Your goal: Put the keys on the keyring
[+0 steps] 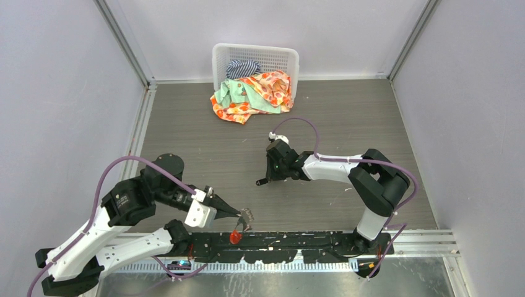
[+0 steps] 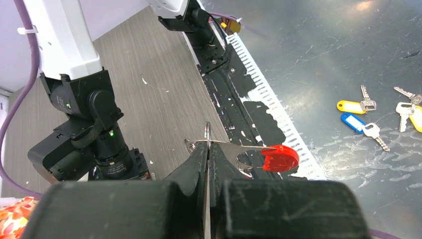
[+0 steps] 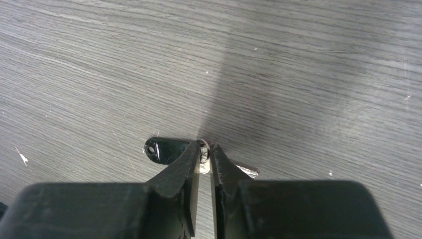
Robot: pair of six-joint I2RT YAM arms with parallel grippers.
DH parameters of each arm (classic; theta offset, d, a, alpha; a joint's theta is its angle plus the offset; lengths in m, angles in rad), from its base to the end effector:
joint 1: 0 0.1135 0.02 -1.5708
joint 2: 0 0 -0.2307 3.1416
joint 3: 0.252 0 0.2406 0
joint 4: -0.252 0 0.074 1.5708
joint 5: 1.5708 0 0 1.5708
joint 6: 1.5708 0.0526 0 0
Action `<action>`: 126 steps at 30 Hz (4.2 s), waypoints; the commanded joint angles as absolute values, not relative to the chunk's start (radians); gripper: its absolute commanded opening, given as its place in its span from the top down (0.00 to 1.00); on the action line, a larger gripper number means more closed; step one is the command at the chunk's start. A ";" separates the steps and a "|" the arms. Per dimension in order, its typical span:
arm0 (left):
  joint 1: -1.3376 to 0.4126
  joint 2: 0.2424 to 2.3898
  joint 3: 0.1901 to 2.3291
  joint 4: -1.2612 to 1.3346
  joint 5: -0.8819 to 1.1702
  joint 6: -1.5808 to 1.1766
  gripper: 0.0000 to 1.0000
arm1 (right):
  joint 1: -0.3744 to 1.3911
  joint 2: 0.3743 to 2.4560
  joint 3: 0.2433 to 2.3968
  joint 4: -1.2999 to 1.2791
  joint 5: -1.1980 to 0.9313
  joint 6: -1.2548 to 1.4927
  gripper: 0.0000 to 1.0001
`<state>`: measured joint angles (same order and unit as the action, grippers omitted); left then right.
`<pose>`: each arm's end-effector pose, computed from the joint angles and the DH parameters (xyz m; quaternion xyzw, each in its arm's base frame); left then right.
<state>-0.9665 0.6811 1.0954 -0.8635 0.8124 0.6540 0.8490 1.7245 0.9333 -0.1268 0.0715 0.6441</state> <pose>0.0420 -0.1280 0.3596 0.7084 0.3840 -0.4066 0.4306 0.2265 0.2517 0.1175 -0.0854 0.9428 0.1928 0.2582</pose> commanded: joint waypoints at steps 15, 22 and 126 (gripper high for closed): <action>-0.956 0.669 1.096 -0.803 0.830 0.651 1.00 | 0.853 1.727 0.978 -0.055 -0.029 0.671 0.99; -0.956 0.666 1.099 -0.811 0.828 0.654 1.00 | 0.850 1.732 0.966 -0.050 -0.028 0.664 0.99; -0.960 0.861 1.113 -0.788 0.973 0.769 1.00 | 1.114 1.226 1.414 -0.647 -0.829 -0.343 0.99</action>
